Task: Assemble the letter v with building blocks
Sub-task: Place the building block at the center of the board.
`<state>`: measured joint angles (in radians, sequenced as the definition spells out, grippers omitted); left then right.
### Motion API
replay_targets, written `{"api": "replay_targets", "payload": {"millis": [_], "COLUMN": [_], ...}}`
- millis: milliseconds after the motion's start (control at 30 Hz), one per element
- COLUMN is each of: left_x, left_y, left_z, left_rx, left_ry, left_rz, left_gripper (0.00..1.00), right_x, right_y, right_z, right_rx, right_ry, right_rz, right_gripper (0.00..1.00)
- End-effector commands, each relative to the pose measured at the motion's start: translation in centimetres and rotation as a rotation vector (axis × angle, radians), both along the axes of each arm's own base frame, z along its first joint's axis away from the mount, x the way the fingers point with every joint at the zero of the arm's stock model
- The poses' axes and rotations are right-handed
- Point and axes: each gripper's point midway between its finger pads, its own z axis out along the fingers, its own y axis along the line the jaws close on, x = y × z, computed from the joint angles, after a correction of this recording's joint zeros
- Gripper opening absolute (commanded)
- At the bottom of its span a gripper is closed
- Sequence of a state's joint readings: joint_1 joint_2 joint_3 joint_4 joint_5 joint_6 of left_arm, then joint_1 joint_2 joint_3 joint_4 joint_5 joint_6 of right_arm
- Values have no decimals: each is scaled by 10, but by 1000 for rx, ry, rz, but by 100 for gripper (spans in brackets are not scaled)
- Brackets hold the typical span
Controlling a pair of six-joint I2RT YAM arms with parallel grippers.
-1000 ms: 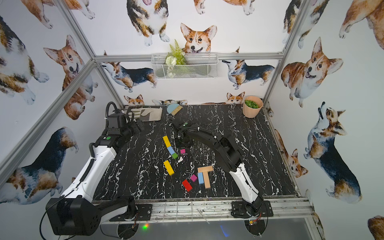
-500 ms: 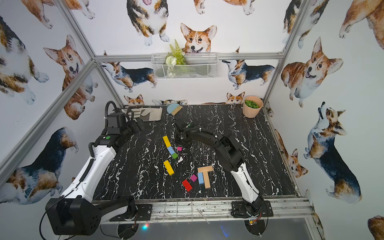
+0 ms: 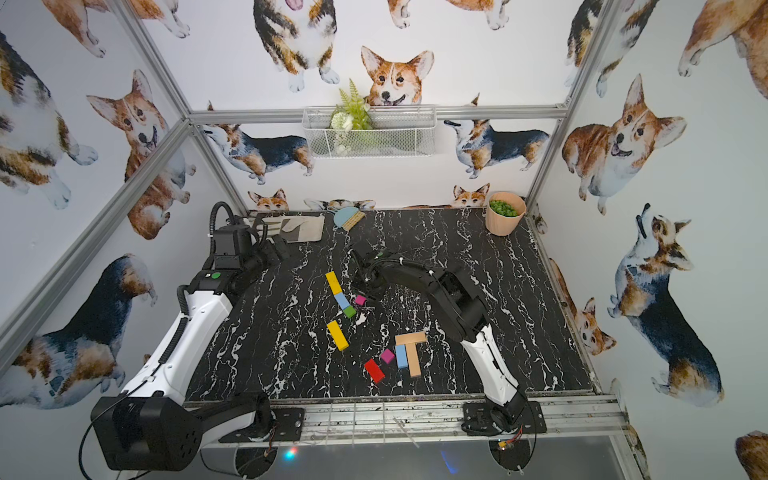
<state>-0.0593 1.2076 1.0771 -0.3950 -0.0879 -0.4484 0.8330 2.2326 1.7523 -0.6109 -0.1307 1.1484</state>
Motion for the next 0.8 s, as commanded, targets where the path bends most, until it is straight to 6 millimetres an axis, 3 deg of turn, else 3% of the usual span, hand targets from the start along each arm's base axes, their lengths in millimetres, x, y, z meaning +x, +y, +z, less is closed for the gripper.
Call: {"api": "replay_targets", "payload": {"millis": [0,200,767], "left_x": [3,3,3], "left_y": [0,-1,0], "left_z": [7,6,5], "left_rx": [-1,0,2], "left_ry": [-28,-28,-25], "left_rz": [-2,-6,-2], "left_gripper": [100,100,100], "right_x": [3,6,12], "right_y": [2,-1,-2], "right_z": [-2,-6,-8], "right_rx": [22,19,15], "right_ry": [22,25,20], "right_rz": [-82,-106,-117], "right_gripper": [19,20,39]}}
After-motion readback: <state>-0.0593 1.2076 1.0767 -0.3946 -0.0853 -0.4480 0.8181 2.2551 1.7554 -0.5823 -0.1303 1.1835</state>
